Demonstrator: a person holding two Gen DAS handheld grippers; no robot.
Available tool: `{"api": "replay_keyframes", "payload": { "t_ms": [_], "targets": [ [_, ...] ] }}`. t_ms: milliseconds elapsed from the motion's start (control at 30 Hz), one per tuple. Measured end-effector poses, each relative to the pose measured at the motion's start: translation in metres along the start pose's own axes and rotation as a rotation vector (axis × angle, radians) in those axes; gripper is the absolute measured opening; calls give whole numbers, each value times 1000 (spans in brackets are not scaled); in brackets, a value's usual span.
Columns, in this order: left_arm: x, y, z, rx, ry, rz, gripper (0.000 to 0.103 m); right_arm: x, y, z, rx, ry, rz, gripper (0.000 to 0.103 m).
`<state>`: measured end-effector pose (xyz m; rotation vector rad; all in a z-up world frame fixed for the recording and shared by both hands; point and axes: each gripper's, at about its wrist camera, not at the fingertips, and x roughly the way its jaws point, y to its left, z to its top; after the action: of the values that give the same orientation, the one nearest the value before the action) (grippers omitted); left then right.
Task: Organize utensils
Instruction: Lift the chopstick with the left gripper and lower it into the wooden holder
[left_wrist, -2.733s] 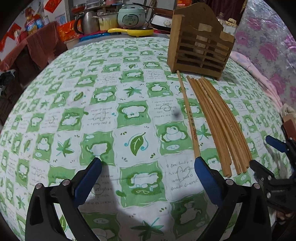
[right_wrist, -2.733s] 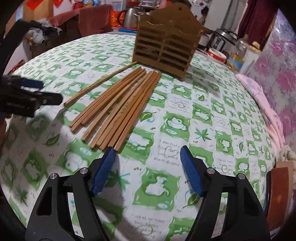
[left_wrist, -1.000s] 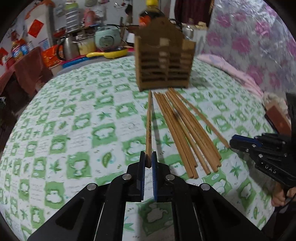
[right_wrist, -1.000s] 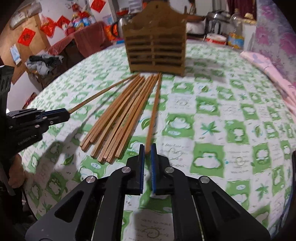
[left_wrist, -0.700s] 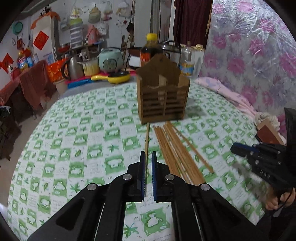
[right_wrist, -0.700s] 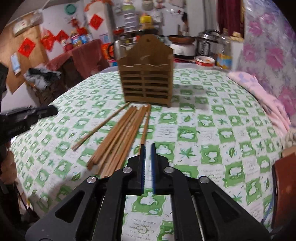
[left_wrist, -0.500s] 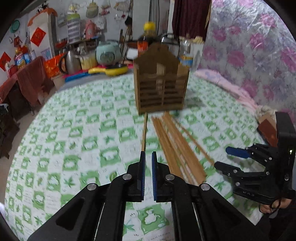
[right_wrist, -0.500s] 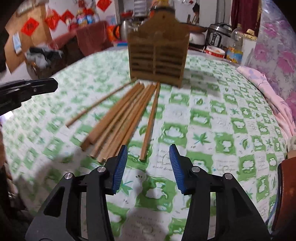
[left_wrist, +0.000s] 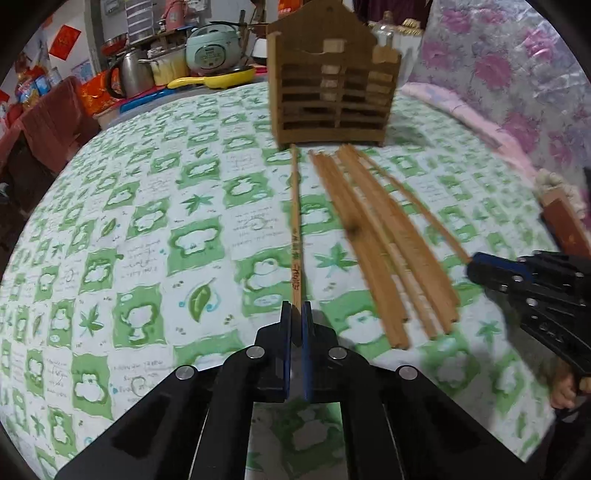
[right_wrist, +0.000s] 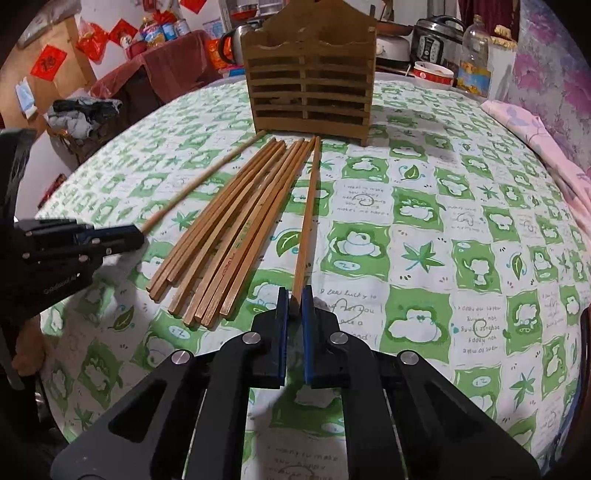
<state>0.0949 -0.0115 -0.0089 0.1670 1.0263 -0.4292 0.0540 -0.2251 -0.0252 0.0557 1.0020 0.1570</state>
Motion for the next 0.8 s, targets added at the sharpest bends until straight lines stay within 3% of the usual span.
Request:
{"api": "replay_keyframes", "payload": {
  "t_ms": [367, 533, 800],
  "targets": [
    [-103, -19, 41, 42, -266, 54, 6, -76, 0, 20, 2, -222, -35, 7],
    [-127, -32, 80, 62, -307, 26, 6, -109, 1, 47, 6, -312, -29, 6],
    [-133, -49, 143, 78, -318, 6, 6, -125, 5, 103, 0, -366, -9, 6]
  ]
}}
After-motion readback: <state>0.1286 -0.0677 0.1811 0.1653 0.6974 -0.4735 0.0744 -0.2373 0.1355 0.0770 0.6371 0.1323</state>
